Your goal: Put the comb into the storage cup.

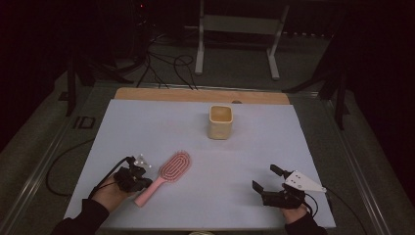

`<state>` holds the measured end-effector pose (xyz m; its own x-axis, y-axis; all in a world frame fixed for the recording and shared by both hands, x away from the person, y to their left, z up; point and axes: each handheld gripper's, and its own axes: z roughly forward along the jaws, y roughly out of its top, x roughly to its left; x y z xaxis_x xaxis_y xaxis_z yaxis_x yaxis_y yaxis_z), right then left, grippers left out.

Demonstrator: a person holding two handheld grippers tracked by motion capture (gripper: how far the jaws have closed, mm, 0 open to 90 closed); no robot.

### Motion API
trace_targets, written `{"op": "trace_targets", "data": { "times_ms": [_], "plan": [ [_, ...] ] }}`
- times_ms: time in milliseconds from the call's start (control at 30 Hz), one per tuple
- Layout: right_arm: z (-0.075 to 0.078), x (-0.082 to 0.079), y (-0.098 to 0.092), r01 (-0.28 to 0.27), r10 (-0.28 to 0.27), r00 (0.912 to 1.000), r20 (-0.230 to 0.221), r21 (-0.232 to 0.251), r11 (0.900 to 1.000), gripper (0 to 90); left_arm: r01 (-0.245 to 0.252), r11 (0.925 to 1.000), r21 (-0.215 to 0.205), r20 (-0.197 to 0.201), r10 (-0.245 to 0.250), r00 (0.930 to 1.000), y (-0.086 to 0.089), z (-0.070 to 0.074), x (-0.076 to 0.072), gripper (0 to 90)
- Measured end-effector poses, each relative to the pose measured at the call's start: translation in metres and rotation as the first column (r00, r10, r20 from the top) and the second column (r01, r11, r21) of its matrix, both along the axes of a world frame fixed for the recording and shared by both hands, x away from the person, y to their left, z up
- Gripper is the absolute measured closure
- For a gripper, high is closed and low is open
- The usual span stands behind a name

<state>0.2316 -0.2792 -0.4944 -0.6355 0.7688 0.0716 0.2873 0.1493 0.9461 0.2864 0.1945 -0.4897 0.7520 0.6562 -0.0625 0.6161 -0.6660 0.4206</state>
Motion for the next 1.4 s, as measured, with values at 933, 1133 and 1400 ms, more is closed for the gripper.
{"op": "trace_targets", "data": {
  "times_ms": [933,1133,1400],
  "plan": [
    [0.0,0.0,0.001,-0.003,0.003,1.0,-0.004,0.001,1.0,8.1,-0.079,0.995,-0.061,-0.026,0.077,0.9967,-0.001,0.038,0.0,80.8],
    [0.0,0.001,0.001,-0.003,0.003,1.0,-0.002,-0.001,1.0,8.1,-0.073,0.9953,-0.063,-0.039,0.07,0.9967,-0.006,0.042,0.0,70.8],
    [0.0,0.0,0.001,-0.003,0.003,1.0,-0.002,-0.005,1.0,8.1,-0.061,0.9967,-0.053,-0.042,0.058,0.9974,-0.015,0.042,0.001,60.0]
  ]
}}
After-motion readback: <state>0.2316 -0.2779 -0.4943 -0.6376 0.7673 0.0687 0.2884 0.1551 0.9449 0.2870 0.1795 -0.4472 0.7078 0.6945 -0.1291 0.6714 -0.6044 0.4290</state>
